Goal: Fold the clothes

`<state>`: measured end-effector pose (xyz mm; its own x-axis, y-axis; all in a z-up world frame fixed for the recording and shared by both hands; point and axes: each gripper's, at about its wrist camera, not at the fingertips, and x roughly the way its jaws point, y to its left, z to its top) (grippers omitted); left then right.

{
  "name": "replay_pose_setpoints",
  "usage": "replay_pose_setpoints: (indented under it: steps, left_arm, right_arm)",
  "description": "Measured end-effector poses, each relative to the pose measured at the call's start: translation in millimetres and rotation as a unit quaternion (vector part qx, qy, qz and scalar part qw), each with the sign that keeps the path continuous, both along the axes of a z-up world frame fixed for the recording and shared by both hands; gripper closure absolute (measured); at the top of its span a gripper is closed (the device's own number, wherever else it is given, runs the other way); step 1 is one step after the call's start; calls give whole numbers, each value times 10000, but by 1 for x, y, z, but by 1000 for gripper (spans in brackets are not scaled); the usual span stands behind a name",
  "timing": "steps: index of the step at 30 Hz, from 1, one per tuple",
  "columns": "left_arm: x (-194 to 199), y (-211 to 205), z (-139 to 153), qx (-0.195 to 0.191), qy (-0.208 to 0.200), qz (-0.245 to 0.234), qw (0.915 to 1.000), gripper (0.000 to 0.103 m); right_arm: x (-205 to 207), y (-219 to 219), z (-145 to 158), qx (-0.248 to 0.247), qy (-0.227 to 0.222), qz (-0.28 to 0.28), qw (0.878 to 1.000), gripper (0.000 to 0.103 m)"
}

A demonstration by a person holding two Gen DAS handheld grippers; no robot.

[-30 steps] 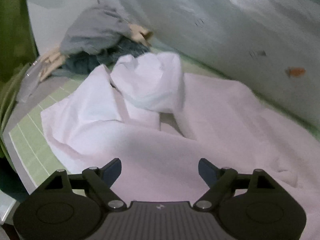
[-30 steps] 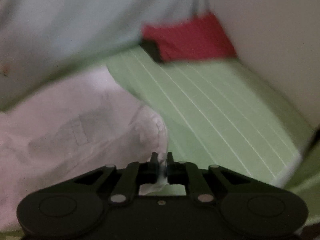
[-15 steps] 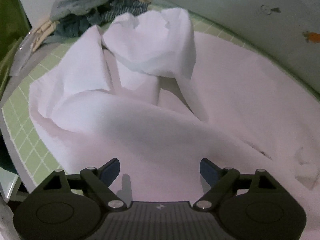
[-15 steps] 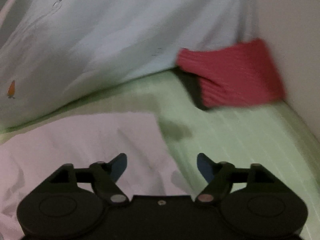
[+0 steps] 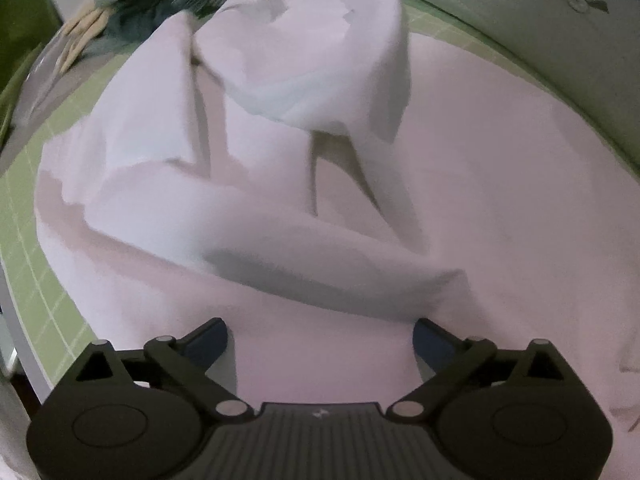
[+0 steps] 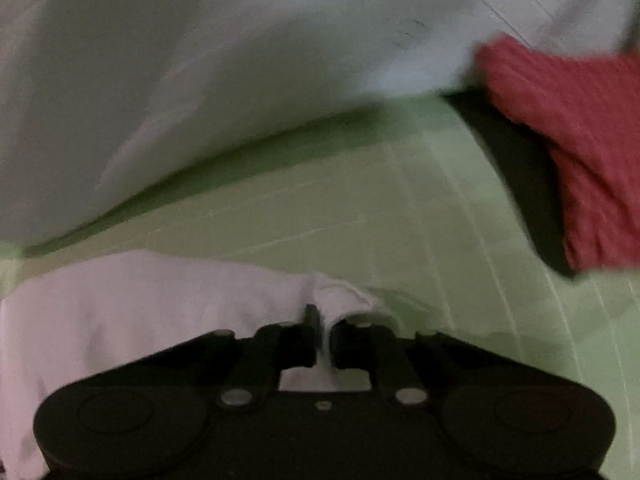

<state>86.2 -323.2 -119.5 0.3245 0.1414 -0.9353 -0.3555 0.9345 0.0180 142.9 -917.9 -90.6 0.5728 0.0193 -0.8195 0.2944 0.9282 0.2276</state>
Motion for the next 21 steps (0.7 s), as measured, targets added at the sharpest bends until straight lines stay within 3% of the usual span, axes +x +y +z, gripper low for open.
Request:
replay_pose_setpoints:
  steps: [3, 6, 9, 10, 12, 14, 21]
  left_arm:
    - [-1, 1, -1, -8, 2, 40, 10000, 1]
    - [-2, 1, -3, -3, 13, 20, 10000, 1]
    - [-5, -4, -4, 12, -9, -81, 10000, 0]
    - [-5, -6, -4, 60, -26, -155, 9999, 0]
    - [-4, -10, -3, 153, -24, -269, 9995, 0]
    - [-4, -9, -2, 199, -26, -319, 9993, 0]
    - [-5, -15, 0, 37, -80, -257, 9996, 1]
  right_arm:
    - [-1, -15, 32, -272, -610, -494, 9965, 98]
    - [-2, -36, 60, -613, -1221, -1281, 9823, 99]
    - [10, -44, 46, -1602, -972, -1725, 9670, 97]
    - [12, -49, 37, -1576, -715, -1776, 9688, 97]
    - [5, -50, 29, -1343, -522, -1901, 9711, 85]
    - [-19, -41, 32, -1188, -647, -1934, 9717, 44]
    - [-128, 5, 34, -548, -558, -2288, 9703, 32]
